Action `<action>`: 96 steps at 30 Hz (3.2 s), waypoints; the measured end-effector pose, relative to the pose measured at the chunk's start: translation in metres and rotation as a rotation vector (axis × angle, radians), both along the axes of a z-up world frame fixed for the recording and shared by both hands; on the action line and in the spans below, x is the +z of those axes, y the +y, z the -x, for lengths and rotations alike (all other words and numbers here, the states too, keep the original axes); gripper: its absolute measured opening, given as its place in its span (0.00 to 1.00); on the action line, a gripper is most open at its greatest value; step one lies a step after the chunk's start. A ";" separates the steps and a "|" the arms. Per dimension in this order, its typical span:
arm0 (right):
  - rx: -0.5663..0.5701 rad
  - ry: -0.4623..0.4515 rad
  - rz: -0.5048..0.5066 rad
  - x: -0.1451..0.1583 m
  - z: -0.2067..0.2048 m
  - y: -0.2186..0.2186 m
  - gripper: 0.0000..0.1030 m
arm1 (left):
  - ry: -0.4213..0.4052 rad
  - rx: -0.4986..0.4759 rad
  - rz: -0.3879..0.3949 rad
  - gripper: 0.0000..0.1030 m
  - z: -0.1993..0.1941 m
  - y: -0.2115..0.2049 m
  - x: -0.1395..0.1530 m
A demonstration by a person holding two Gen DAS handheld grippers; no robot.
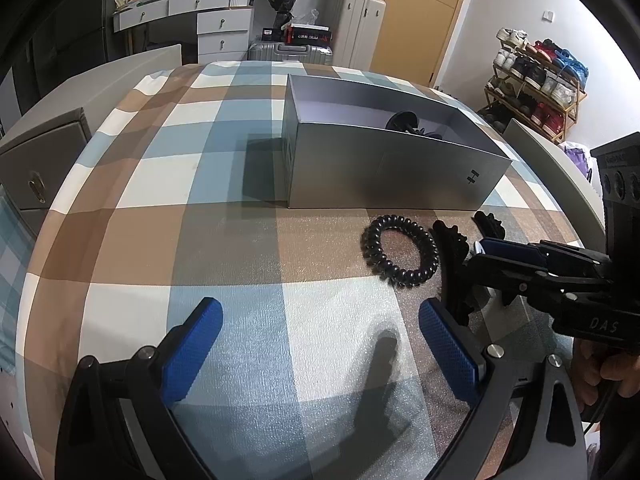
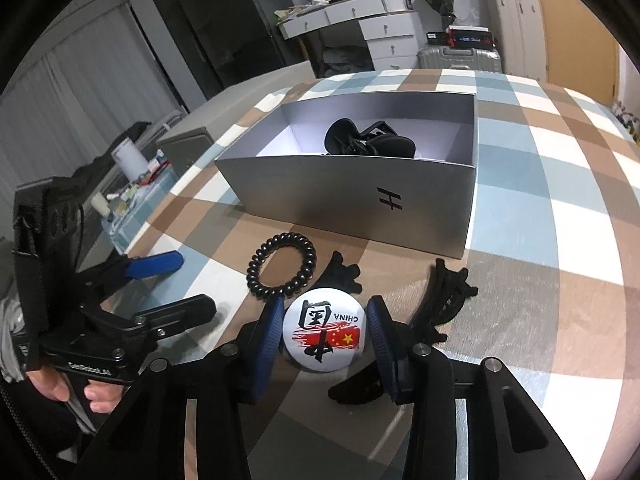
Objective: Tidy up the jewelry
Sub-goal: 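Grasp the other black coiled hair tie with the left gripper while the right holds the badge, then carry the badge and hair tie into the silver box and open both grippers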
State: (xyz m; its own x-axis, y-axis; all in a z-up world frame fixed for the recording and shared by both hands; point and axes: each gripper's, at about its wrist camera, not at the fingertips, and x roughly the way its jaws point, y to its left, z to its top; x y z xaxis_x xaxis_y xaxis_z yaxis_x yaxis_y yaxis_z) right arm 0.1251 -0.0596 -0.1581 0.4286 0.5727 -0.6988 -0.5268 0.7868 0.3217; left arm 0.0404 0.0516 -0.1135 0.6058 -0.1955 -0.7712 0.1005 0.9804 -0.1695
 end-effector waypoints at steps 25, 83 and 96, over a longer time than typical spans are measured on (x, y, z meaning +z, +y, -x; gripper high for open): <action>-0.068 -0.093 -0.212 0.025 0.017 -0.050 0.41 | 0.069 -0.065 -0.085 0.93 -0.046 -0.040 -0.002; -0.011 -0.131 -0.262 0.080 -0.085 0.007 0.41 | -0.087 -0.055 0.109 0.40 -0.081 -0.015 0.059; 0.001 -0.032 -0.172 0.054 -0.119 0.041 0.41 | -0.051 -0.110 0.102 0.40 -0.094 -0.017 0.046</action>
